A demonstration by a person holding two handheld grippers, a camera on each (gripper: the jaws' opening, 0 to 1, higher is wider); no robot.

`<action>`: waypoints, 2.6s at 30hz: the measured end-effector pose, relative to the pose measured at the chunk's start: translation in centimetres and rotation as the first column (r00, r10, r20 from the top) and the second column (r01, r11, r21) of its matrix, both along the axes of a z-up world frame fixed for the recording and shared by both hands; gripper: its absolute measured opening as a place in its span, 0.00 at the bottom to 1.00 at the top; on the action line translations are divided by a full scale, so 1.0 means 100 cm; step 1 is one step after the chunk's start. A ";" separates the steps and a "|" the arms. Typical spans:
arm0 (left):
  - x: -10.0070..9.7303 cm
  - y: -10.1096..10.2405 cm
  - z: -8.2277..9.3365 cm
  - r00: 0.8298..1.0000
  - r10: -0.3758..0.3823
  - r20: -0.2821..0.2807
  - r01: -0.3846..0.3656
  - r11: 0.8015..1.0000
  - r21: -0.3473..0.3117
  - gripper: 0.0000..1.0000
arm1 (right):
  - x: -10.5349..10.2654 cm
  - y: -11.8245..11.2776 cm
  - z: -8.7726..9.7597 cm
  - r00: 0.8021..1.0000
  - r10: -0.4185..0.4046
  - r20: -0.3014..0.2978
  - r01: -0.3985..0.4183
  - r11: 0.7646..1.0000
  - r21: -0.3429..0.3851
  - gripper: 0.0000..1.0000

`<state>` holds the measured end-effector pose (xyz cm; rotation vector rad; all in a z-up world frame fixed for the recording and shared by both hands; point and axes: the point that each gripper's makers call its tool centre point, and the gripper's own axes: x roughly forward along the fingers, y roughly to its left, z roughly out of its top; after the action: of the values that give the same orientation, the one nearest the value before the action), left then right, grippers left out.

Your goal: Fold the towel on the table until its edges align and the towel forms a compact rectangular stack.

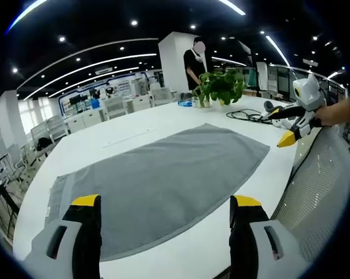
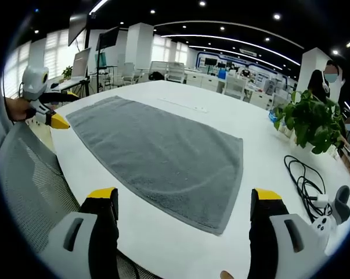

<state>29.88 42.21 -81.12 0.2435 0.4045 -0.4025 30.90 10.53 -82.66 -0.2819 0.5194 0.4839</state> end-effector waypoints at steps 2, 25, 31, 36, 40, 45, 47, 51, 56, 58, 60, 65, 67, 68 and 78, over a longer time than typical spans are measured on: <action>0.000 -0.001 0.002 1.000 -0.007 0.014 0.007 1.000 -0.002 0.94 | 0.000 0.000 0.000 1.000 0.002 -0.001 -0.002 1.000 -0.004 0.95; -0.001 0.001 -0.004 1.000 -0.006 -0.017 0.006 1.000 0.001 0.90 | -0.002 0.002 -0.004 1.000 0.023 -0.014 -0.024 0.999 -0.025 0.94; -0.001 0.000 -0.006 1.000 -0.013 -0.023 0.013 1.000 0.015 0.90 | -0.002 0.002 -0.004 1.000 0.020 -0.016 -0.020 0.999 -0.025 0.93; -0.002 0.000 -0.008 1.000 -0.013 -0.029 0.013 1.000 0.020 0.89 | -0.002 0.001 -0.004 1.000 0.014 -0.015 -0.015 1.000 -0.024 0.93; -0.001 0.001 -0.009 0.999 -0.012 -0.033 0.013 1.000 0.022 0.89 | -0.002 0.000 -0.005 1.000 0.013 -0.021 -0.014 1.000 -0.026 0.93; -0.001 0.001 -0.009 0.999 -0.007 -0.033 0.008 1.000 0.022 0.89 | -0.002 0.000 -0.005 1.000 0.016 -0.022 -0.017 1.000 -0.025 0.93; -0.001 0.001 -0.009 0.999 -0.005 -0.033 0.006 1.000 0.022 0.89 | -0.002 0.000 -0.005 1.000 0.016 -0.022 -0.017 1.000 -0.026 0.93; -0.002 0.001 -0.009 0.999 -0.005 -0.036 0.006 1.000 0.021 0.89 | -0.002 0.000 -0.005 1.000 0.014 -0.024 -0.015 1.000 -0.024 0.93; -0.003 0.000 -0.009 0.999 -0.008 -0.039 0.009 1.000 0.024 0.89 | -0.002 0.000 -0.005 1.000 0.011 -0.023 -0.011 1.000 -0.020 0.93; -0.003 -0.001 -0.009 0.999 -0.012 -0.042 0.013 1.000 0.024 0.89 | -0.002 -0.001 -0.005 1.000 0.007 -0.024 -0.008 1.000 -0.016 0.93; -0.003 -0.002 -0.010 0.999 -0.017 -0.046 0.018 0.999 0.026 0.89 | -0.001 -0.002 -0.005 1.000 -0.003 -0.027 0.003 1.000 -0.013 0.92; -0.005 -0.008 -0.016 0.996 -0.046 -0.081 0.049 0.998 0.029 0.90 | 0.002 -0.001 0.003 1.000 -0.003 0.002 0.003 1.000 0.009 0.95; -0.004 -0.015 -0.015 0.993 -0.081 -0.085 0.083 0.996 0.021 0.90 | 0.004 -0.006 0.006 1.000 -0.031 -0.003 0.031 0.999 0.034 0.94; -0.003 -0.017 -0.015 0.992 -0.096 -0.088 0.098 0.995 0.024 0.90 | 0.005 -0.009 0.008 0.999 -0.045 -0.004 0.045 0.998 0.044 0.94; 0.027 -0.073 0.012 0.954 -0.295 -0.049 0.296 0.955 0.010 0.89 | 0.043 -0.035 0.049 0.991 -0.112 0.072 0.105 0.989 0.100 0.92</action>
<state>32.60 34.88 -79.97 0.3135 0.4192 -0.7006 35.15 7.03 -77.77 -0.1780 0.4322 0.3892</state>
